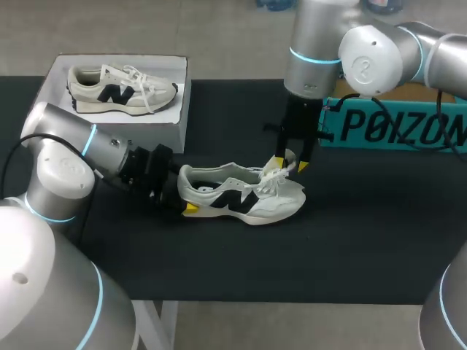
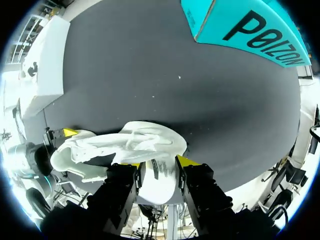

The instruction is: Take the shoe out of the shoebox, open the shoe tongue, remove and reinsert the insole, then place the shoe into the shoebox

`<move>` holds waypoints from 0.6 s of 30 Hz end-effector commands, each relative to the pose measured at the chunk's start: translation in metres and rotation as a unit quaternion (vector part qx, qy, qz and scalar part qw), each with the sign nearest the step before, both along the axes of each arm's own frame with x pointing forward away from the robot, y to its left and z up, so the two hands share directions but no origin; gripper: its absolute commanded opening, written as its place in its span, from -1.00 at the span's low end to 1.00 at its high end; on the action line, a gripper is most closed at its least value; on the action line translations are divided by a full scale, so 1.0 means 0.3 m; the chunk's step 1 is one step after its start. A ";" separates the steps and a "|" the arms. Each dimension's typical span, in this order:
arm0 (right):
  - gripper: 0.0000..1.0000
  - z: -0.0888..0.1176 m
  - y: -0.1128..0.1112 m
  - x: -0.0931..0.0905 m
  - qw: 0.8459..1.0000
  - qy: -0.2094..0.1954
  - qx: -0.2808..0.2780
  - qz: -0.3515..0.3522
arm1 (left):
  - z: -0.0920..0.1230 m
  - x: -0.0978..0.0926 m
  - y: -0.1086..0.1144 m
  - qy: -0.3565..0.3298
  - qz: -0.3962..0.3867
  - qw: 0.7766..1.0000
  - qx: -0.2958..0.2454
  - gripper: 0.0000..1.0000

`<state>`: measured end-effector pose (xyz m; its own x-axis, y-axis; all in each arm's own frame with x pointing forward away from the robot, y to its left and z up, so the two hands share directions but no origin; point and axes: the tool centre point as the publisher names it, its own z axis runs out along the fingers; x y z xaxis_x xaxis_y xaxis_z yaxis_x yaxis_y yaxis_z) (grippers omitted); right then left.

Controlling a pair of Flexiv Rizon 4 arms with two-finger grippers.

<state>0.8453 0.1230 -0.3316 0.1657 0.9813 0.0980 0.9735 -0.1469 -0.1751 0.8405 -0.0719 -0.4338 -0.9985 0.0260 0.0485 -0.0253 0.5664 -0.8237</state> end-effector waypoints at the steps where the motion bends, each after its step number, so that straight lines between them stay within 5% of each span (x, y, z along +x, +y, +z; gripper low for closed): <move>1: 1.00 0.133 0.069 -0.023 0.984 -0.056 0.019 0.168 | -0.018 0.000 0.000 -0.001 0.001 1.000 -0.001 -1.00; 2: 1.00 0.152 0.093 -0.025 0.975 -0.062 0.020 0.214 | -0.018 0.000 0.000 -0.001 0.001 1.000 -0.001 -1.00; 5: 1.00 0.246 0.193 -0.056 0.900 -0.047 0.029 0.433 | -0.018 0.000 0.000 -0.001 0.001 1.000 -0.001 -1.00; 7: 1.00 0.271 0.220 -0.087 0.859 -0.010 -0.095 0.503 | -0.018 0.000 0.000 -0.001 0.001 1.000 -0.001 -1.00; 8: 1.00 0.274 0.223 -0.092 0.851 -0.002 -0.150 0.504 | -0.018 0.000 0.000 -0.001 0.001 1.000 -0.001 -1.00; 18: 1.00 0.274 0.223 -0.092 0.851 -0.002 -0.150 0.504 | -0.018 0.000 0.000 -0.001 0.001 1.000 -0.001 -1.00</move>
